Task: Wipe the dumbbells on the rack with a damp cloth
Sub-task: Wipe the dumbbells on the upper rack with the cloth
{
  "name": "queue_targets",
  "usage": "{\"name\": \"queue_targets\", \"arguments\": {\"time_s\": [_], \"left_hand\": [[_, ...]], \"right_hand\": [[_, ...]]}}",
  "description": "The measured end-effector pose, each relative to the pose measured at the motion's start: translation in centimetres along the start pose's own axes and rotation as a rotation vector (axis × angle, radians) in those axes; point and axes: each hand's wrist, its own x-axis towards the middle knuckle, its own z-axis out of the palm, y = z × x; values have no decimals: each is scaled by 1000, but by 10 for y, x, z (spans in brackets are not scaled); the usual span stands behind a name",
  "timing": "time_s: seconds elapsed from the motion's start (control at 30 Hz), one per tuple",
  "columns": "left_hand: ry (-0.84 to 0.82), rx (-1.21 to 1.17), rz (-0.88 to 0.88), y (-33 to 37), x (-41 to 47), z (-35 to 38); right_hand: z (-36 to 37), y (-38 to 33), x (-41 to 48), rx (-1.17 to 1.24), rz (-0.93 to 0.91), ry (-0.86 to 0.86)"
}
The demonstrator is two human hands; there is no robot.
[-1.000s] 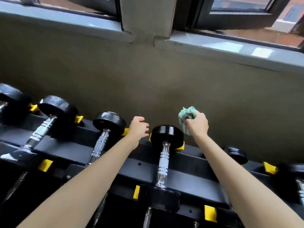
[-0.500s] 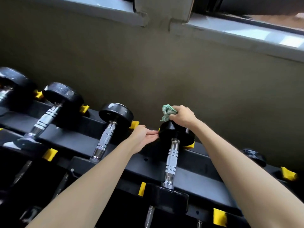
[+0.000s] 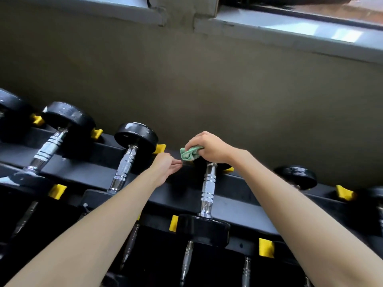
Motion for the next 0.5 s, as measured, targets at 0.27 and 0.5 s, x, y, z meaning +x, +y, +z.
{"name": "queue_targets", "arguments": {"time_s": [0.27, 0.5], "left_hand": [[-107, 148, 88, -2, -22, 16], [-212, 292, 173, -14, -32, 9]], "right_hand": [[4, -4, -54, 330, 41, 270], [56, 6, -79, 381, 191, 506]]}}
